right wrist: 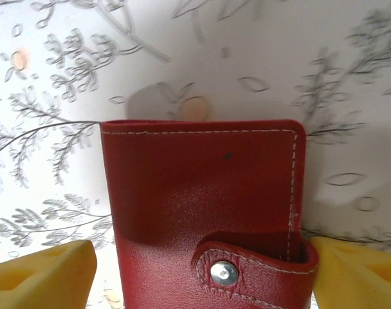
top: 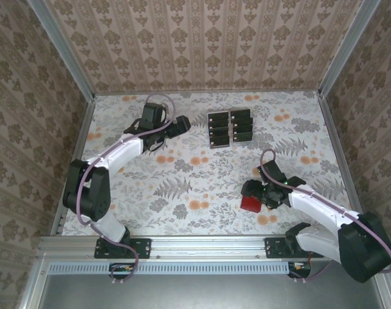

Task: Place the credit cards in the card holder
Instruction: Move the card holder to the center of the table.

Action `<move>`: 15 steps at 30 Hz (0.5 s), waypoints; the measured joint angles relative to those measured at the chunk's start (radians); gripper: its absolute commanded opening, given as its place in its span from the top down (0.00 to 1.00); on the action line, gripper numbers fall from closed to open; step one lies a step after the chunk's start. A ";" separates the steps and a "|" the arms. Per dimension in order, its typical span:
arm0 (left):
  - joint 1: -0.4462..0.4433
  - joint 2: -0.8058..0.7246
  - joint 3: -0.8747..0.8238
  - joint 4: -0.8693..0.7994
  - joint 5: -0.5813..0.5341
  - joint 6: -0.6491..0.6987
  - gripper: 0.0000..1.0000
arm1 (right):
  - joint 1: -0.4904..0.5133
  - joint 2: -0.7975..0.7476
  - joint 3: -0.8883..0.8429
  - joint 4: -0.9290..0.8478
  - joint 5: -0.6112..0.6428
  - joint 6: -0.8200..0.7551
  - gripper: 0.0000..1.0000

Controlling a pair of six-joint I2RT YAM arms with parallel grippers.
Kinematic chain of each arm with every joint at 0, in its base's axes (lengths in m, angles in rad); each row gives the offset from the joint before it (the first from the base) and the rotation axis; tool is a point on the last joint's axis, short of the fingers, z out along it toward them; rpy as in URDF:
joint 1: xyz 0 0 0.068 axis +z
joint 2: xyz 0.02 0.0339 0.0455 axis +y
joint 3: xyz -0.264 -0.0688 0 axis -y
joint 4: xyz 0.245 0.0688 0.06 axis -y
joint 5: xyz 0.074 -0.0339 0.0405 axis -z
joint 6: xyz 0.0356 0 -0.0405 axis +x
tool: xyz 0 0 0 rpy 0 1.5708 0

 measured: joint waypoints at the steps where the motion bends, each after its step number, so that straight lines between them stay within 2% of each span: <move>1: 0.000 -0.015 -0.016 -0.002 0.000 0.000 0.00 | 0.016 0.011 0.005 0.013 -0.003 0.014 0.16; 9: 0.000 -0.144 -0.137 -0.009 -0.008 0.000 0.00 | 0.124 0.184 0.118 0.166 -0.016 0.122 0.16; 15: 0.000 -0.196 -0.212 -0.016 -0.023 0.000 0.00 | 0.203 0.464 0.378 0.228 -0.023 0.142 0.18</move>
